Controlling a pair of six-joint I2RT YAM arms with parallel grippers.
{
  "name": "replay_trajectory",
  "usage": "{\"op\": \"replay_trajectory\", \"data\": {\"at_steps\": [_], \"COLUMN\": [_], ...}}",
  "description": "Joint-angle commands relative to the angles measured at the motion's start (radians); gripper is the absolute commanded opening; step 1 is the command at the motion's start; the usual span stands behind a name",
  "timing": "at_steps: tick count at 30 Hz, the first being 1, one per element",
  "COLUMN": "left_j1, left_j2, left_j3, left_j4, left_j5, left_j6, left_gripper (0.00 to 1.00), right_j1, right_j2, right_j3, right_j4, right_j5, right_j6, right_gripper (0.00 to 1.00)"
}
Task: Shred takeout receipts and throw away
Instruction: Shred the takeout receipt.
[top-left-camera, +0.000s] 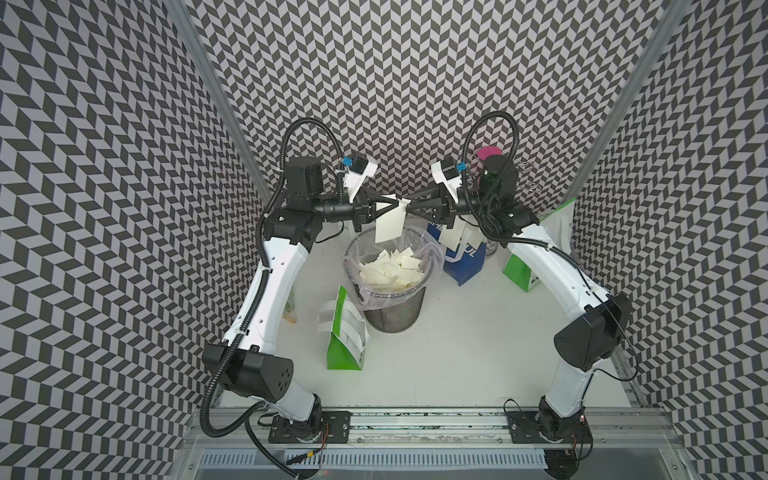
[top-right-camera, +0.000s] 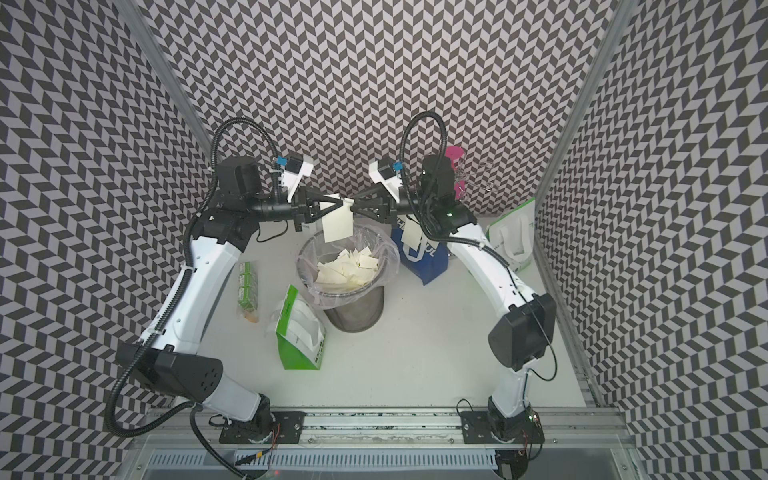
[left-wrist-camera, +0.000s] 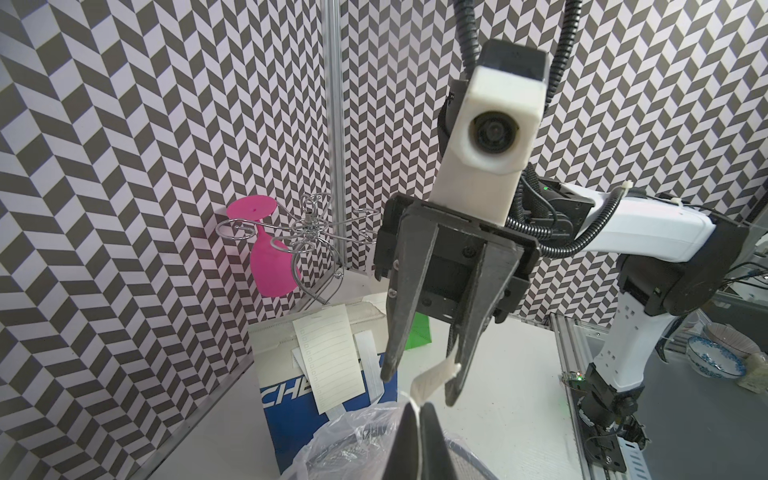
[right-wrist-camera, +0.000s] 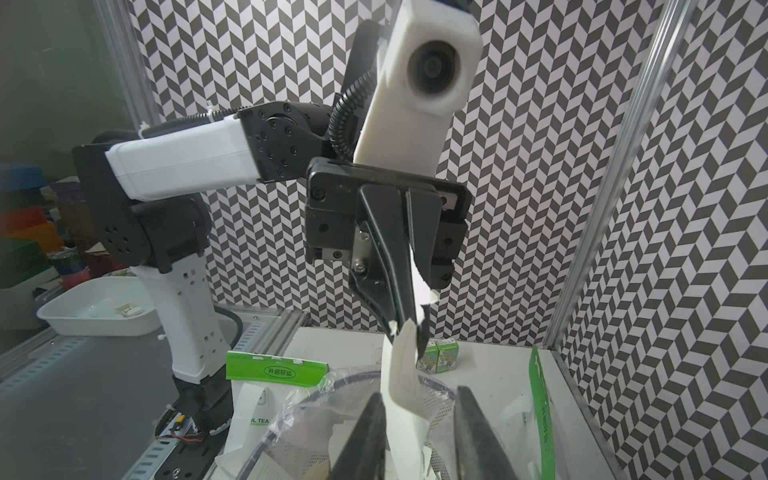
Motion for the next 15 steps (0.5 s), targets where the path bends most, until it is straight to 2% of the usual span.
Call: {"op": "replay_trajectory", "data": {"at_steps": [1,6,9,15], "left_j1": [0.003,0.000,0.000,0.000], "left_j2": [-0.015,-0.018,-0.016,-0.009], "left_j3": [-0.004,-0.013,-0.018,-0.009], "left_j4": [0.024,0.040,0.035,-0.016], "left_j5": [0.039,0.054,0.054,0.036], "left_j6": [-0.013,-0.020,-0.017,0.017], "left_gripper": [0.00,0.00,0.00,0.00], "right_j1": [0.016,0.027,0.036,0.037], "right_j2": [0.025,0.055,0.058,0.058], "right_j3": [0.005,0.035,0.049,0.062], "right_j4": [0.086,0.069,0.070,0.069], "right_j5": [-0.053,-0.053,-0.049,-0.024], "right_j6": [0.040,0.045,0.045,0.049], "right_gripper": [0.29,0.28,0.19,0.08]}}
